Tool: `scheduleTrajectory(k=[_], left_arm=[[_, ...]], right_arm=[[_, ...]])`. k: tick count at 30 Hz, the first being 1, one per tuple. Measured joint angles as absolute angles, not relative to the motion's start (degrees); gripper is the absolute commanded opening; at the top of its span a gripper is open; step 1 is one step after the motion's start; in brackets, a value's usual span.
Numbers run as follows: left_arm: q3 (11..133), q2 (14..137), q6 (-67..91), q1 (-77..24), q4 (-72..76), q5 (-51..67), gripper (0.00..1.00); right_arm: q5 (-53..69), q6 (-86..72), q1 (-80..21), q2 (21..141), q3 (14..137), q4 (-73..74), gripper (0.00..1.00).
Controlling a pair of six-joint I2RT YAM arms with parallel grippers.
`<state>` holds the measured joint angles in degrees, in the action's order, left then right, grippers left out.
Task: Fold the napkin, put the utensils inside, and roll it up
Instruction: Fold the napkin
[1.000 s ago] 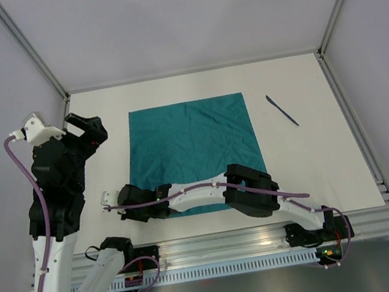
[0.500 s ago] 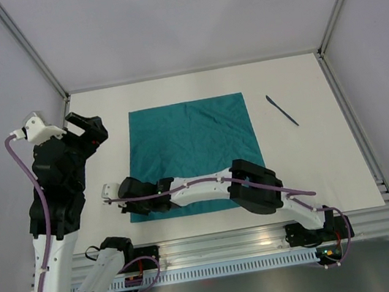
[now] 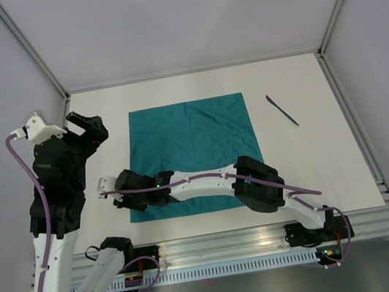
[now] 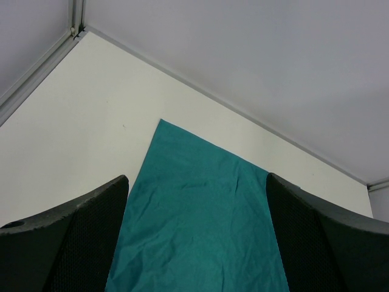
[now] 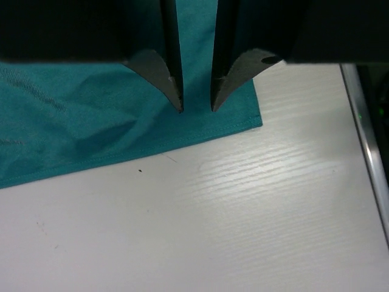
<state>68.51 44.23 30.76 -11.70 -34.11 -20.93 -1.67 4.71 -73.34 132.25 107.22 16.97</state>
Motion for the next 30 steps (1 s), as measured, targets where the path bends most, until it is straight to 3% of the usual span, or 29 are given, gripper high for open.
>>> scheduleTrajectory(k=[10, 15, 27, 30], left_arm=[[68.5, 44.2, 30.7, -11.7, -34.1, -20.9, 0.97], [68.5, 43.9, 30.4, -11.7, -34.1, -20.9, 0.97], [68.5, 43.6, 30.3, -11.7, -34.1, -20.9, 0.97], [68.5, 43.6, 30.3, -11.7, -34.1, -20.9, 0.97]], right_arm=[[0.0, 3.4, -76.3, 135.8, 112.5, 17.8, 0.37], [-0.1, 2.7, -76.8, 139.3, 112.7, 19.4, 0.45], [-2.0, 2.1, -76.6, 140.1, 114.0, 20.0, 0.46], [-1.9, 2.2, -76.6, 140.1, 114.0, 19.9, 0.39]])
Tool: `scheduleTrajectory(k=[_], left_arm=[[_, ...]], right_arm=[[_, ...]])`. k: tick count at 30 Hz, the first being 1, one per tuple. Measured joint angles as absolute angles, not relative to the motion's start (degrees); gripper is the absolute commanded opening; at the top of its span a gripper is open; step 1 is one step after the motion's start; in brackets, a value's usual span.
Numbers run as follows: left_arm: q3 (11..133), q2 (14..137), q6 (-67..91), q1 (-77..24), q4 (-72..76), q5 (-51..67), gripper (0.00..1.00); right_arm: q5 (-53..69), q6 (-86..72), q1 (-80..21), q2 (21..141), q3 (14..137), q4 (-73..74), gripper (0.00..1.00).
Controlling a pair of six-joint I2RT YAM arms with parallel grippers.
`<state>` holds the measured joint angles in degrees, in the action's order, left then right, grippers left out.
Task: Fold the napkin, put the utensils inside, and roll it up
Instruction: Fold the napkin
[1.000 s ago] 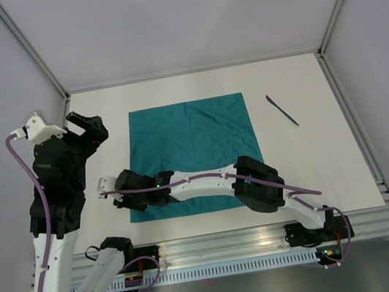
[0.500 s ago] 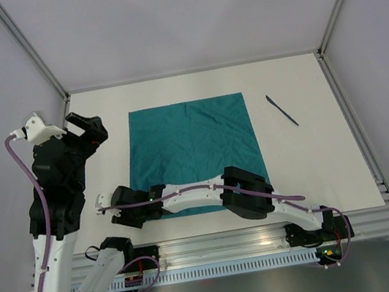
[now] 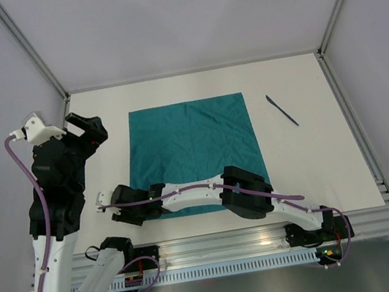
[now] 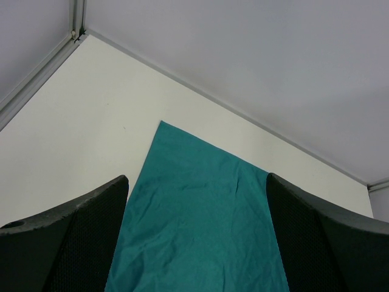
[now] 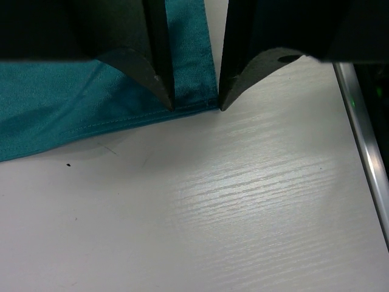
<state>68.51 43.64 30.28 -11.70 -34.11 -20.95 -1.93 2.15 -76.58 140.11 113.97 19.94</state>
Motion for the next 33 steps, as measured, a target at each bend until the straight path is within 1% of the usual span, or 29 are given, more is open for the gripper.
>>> scheduleTrajectory(k=[5, 11, 17, 20, 33], left_arm=[[68.5, 43.6, 30.3, -11.7, -34.1, -20.9, 0.97], [68.5, 43.6, 30.3, -11.7, -34.1, -20.9, 0.97], [68.5, 43.6, 30.3, -11.7, -34.1, -20.9, 0.97], [68.5, 43.5, 30.3, -11.7, -34.1, -21.0, 0.97], [68.5, 43.6, 30.3, -11.7, -34.1, -21.0, 0.97]], right_arm=[[-1.5, 1.7, -76.6, 140.4, 114.3, 19.9, 0.28], [-1.1, 2.0, -76.6, 140.5, 114.5, 19.9, 0.11], [-0.8, 2.4, -76.3, 140.5, 114.7, 20.2, 0.02], [-0.5, 2.6, -75.9, 140.5, 114.7, 20.4, 0.0], [-0.1, 3.2, -73.6, 139.1, 114.7, 21.7, 0.0]])
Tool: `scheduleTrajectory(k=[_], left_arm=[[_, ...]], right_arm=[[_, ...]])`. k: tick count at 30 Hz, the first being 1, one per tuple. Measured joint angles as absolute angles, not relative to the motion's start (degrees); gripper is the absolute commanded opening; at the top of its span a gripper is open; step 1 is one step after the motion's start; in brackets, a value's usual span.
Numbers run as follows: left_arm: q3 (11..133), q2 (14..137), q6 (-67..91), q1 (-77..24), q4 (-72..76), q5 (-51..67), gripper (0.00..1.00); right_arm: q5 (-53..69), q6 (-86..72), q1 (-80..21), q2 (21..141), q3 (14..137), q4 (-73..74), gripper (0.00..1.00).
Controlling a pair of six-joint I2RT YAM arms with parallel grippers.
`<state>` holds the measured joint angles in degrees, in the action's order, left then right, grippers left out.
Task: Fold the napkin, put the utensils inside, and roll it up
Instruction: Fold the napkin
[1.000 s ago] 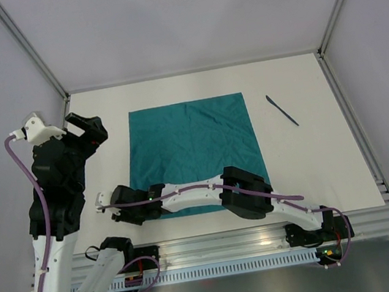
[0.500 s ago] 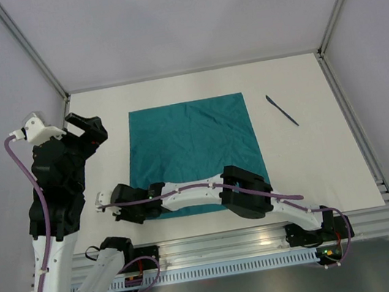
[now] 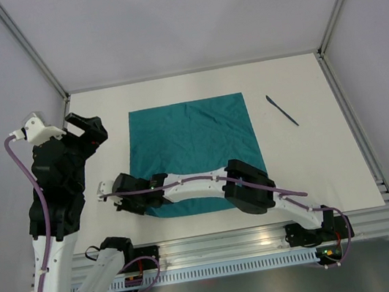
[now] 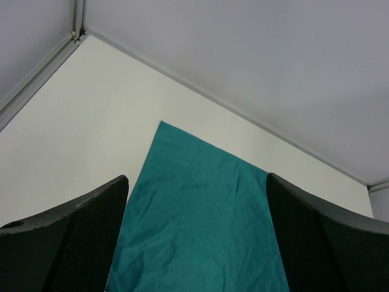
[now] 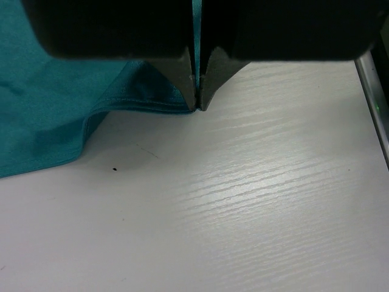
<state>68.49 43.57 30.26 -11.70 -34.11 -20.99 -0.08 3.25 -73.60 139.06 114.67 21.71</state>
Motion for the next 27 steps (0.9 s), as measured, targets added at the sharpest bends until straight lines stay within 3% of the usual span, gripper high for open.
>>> scheduleTrajectory(k=[27], left_arm=[[67.8, 44.7, 30.3, -11.7, -33.2, -20.8, 0.97]], right_arm=[[-1.4, 5.7, -63.9, 129.7, 107.0, 21.9, 0.0]])
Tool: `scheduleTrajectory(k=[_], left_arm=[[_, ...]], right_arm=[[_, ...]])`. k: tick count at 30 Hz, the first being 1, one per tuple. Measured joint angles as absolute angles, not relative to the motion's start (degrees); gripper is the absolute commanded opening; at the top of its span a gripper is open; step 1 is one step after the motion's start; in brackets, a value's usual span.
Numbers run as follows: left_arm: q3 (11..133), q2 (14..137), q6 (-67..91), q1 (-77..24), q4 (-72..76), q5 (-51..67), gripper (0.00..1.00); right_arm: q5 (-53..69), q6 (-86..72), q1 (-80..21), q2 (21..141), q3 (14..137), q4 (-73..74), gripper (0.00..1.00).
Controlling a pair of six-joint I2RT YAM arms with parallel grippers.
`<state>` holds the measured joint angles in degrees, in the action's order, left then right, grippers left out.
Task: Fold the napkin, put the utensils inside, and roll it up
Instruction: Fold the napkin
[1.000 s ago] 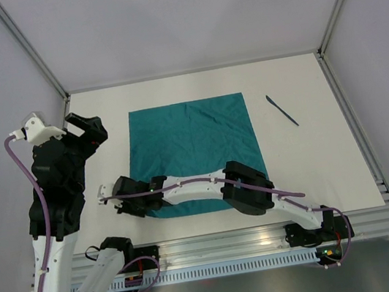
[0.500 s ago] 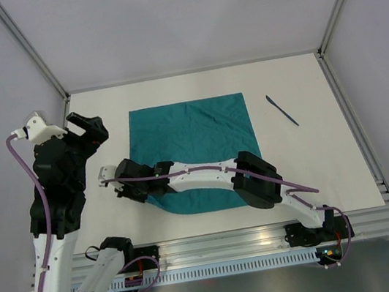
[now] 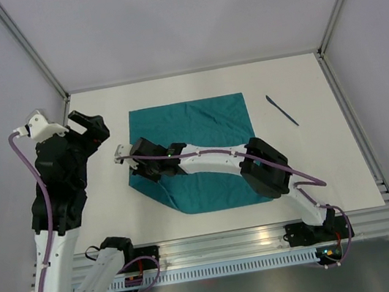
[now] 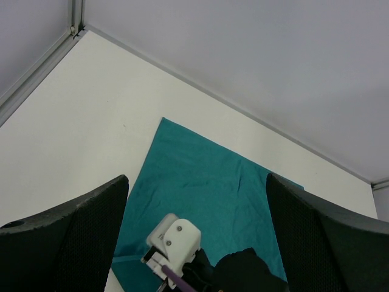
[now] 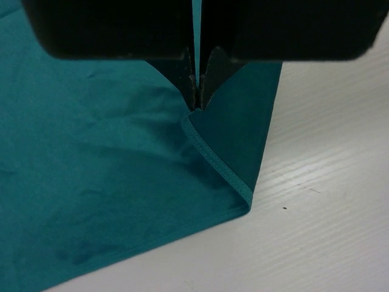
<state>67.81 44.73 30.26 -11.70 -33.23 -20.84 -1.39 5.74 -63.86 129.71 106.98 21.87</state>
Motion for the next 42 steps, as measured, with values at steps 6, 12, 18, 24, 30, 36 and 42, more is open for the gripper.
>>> scheduleTrajectory(k=[6, 12, 18, 24, 30, 36, 42], left_arm=[[66.7, 44.9, 30.3, -11.7, -32.4, -20.4, 0.97], [65.1, 45.0, 30.3, -11.7, -31.6, -19.6, 0.97], [64.0, 45.3, 30.3, -11.7, -30.8, -18.9, 0.97], [63.0, 45.5, 30.3, -11.7, -29.5, -18.0, 0.97], [62.0, 45.8, 30.3, -11.7, -28.5, -17.5, 0.97], [61.4, 46.4, 30.3, -11.7, -28.1, -17.2, 0.97], [60.9, 46.9, 30.3, -11.7, -27.1, -16.2, 0.97]], right_arm=[[-1.9, 6.3, -59.6, 126.8, 103.2, 21.6, 0.0], [-2.5, 6.8, -55.4, 124.6, 99.9, 21.0, 0.0], [-2.9, 7.7, -50.7, 122.6, 97.5, 20.1, 0.01], [-3.0, 8.3, -45.2, 121.4, 95.7, 19.7, 0.0], [-3.2, 9.0, -39.8, 120.7, 94.9, 19.1, 0.0], [-3.5, 9.7, -35.2, 119.8, 94.1, 17.9, 0.0], [-3.6, 10.5, -31.3, 119.8, 94.0, 17.1, 0.0]])
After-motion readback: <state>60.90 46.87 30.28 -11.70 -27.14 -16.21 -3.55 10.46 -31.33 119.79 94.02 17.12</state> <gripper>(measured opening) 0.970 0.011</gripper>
